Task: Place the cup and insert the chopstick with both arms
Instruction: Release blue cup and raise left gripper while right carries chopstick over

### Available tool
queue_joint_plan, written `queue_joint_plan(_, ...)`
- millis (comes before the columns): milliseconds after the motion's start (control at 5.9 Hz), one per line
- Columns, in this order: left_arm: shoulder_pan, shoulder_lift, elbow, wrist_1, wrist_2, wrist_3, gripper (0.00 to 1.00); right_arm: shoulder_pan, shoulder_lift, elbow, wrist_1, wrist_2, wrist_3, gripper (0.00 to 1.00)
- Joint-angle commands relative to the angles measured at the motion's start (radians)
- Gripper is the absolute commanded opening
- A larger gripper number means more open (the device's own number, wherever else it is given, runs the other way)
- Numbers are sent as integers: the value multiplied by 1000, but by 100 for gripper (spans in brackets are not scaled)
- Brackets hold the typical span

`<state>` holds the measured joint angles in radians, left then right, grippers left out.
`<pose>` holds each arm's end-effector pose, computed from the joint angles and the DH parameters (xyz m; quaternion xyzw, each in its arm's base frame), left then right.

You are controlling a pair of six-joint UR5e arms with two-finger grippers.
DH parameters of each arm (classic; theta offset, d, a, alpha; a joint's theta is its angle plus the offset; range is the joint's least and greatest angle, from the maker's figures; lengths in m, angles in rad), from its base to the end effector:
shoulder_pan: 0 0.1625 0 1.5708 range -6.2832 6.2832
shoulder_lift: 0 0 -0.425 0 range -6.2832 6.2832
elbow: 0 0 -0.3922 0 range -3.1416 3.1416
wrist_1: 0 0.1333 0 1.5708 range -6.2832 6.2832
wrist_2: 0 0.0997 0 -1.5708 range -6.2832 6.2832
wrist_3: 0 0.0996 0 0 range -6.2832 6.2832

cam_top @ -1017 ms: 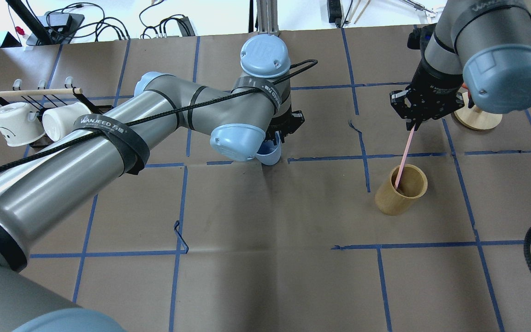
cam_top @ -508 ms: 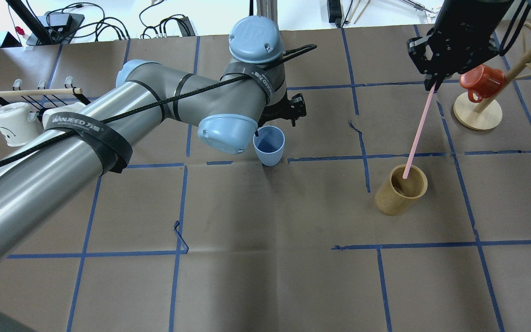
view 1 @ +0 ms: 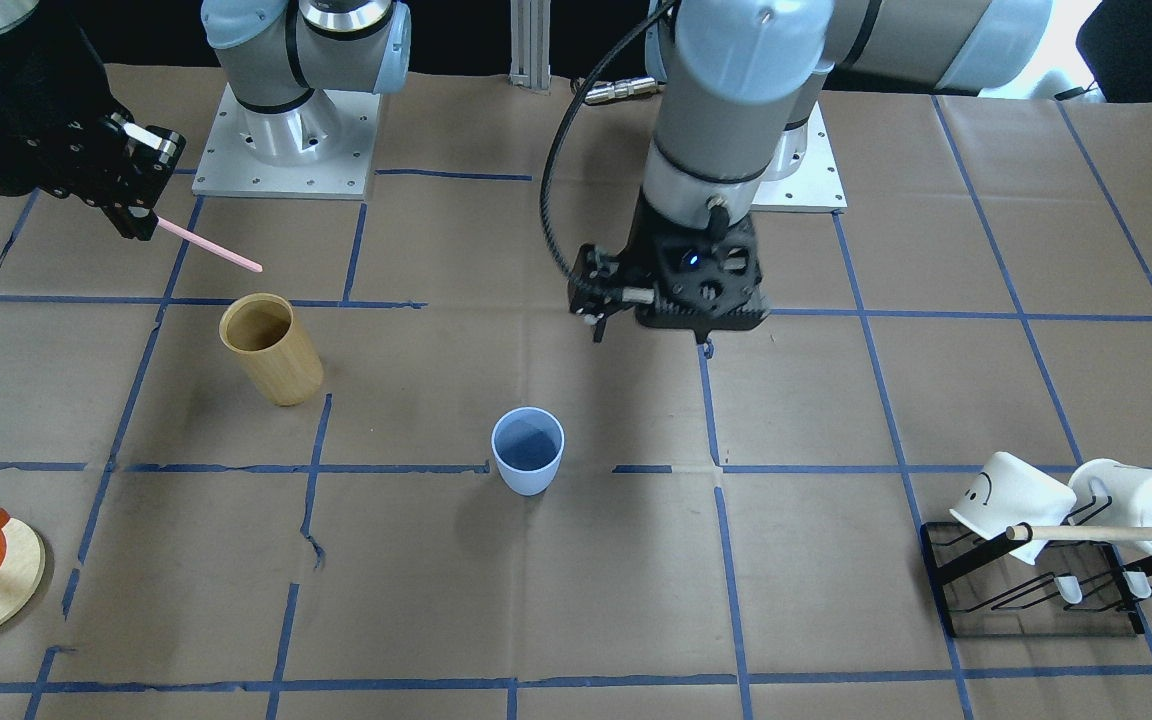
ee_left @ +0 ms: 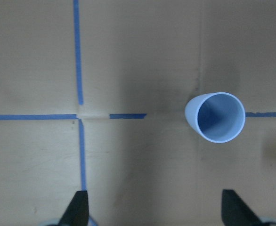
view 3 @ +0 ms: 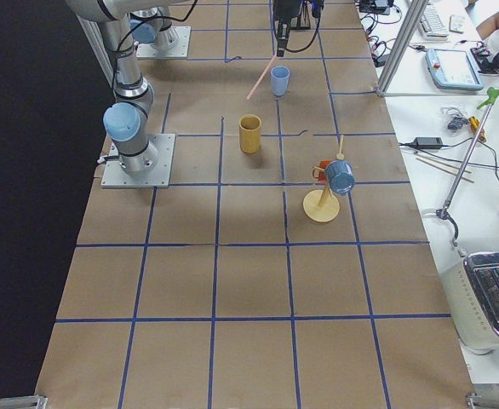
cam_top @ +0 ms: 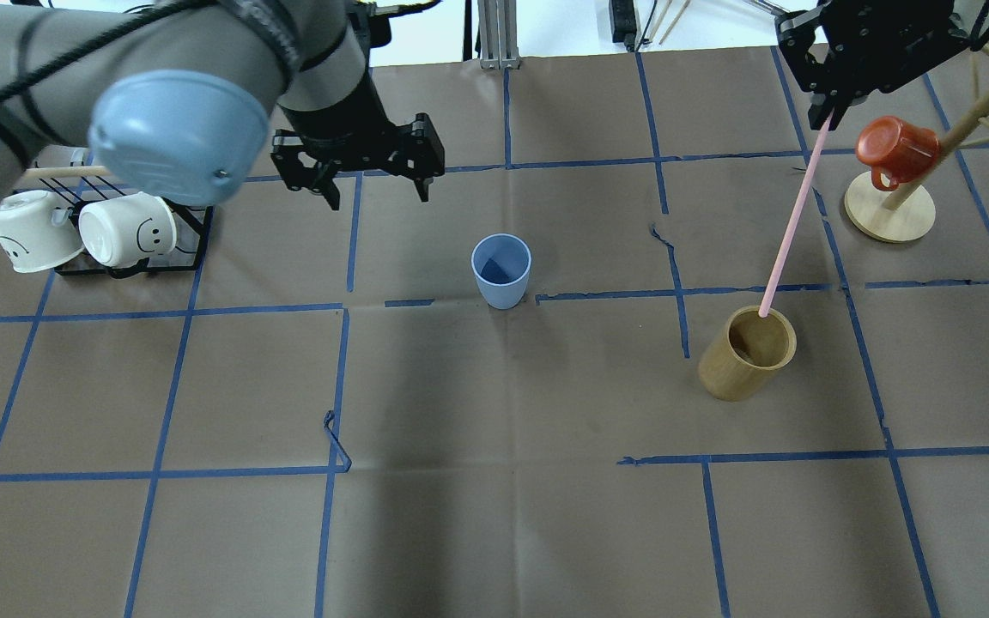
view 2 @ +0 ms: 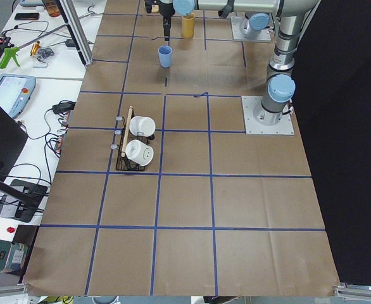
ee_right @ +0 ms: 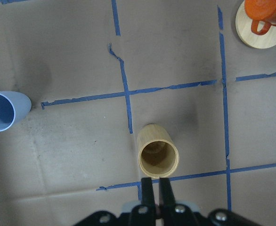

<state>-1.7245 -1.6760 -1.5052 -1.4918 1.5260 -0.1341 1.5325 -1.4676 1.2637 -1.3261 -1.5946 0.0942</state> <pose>-0.2188 -0.5126 0.4741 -0.0102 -0.9995 0.0163 0.0250 0.1108 -0.5280 0.5611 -0.0659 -0.9975 -0.0201 0.0125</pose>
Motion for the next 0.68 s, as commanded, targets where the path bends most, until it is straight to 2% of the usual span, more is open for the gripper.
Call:
queue_joint_plan(0,88,111,-21,-99,60,175,99,94,53,-7,-49,4,172,7)
queue_joint_plan(169,85,122,-29,-100,80,186,99,168,82,-23,-98,52,303,7)
queue_joint_plan(508,88,127,-30,-99,71,176,99,286,195,-146,-127,58,473,6)
